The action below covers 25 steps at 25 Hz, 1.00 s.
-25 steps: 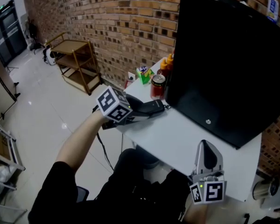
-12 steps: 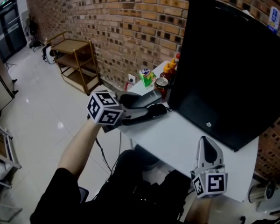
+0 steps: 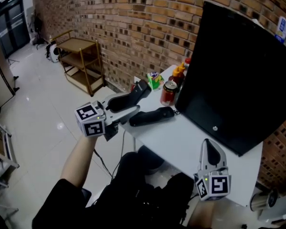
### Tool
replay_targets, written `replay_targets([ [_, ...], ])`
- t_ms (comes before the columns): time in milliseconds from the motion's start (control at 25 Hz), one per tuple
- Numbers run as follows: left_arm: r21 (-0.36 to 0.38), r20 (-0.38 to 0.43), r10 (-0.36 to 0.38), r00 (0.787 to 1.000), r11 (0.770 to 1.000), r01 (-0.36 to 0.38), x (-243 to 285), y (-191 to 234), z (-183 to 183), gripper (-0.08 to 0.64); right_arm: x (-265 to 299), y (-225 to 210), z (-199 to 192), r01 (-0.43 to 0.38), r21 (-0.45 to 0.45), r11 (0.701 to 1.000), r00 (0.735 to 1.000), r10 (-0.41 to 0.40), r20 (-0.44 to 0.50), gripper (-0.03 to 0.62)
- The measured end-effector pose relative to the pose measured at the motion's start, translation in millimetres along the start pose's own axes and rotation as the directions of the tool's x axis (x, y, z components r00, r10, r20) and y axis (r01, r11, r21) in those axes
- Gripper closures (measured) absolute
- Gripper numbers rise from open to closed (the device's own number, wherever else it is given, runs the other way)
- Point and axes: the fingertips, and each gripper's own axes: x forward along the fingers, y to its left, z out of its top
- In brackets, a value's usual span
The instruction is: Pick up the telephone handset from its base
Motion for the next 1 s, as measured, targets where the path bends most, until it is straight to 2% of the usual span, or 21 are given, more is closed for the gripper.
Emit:
replay_targets([
  [120,-0.024,0.098,0.014,0.995,1.000,-0.011,-24,2,13,0.304,-6,-2,2,0.011,-0.004,1.000,1.000,-0.011,0.006,0.583],
  [240,-0.019,0.181,0.046,0.982,0.999,-0.043,-48,4,28,0.305,-13,-4,3,0.027,0.000,1.000,1.000,-0.027,0.008,0.583],
  [480,-0.058,0.341,0.070,0.937,0.997,-0.053,-76,2,51,0.307,-20,-6,3,0.050,-0.010,0.999,0.999,-0.050,0.011,0.583],
  [560,-0.063,0.346,0.071,0.936,0.997,-0.052,-77,1,49,0.307,-21,-8,1,0.053,-0.006,0.999,0.999,-0.053,0.009,0.583],
  [720,-0.064,0.319,0.053,0.946,0.997,-0.034,-74,-4,38,0.306,-24,-9,1,0.055,0.006,0.998,0.998,-0.055,0.011,0.583],
  [880,-0.074,0.359,0.037,0.933,0.997,-0.011,-73,-9,45,0.305,-26,-8,0,0.057,0.016,0.998,0.998,-0.057,0.018,0.583],
  [1000,-0.083,0.360,0.021,0.933,0.996,0.010,-73,-10,44,0.305,-27,-7,0,0.055,0.018,0.998,0.998,-0.056,0.020,0.583],
])
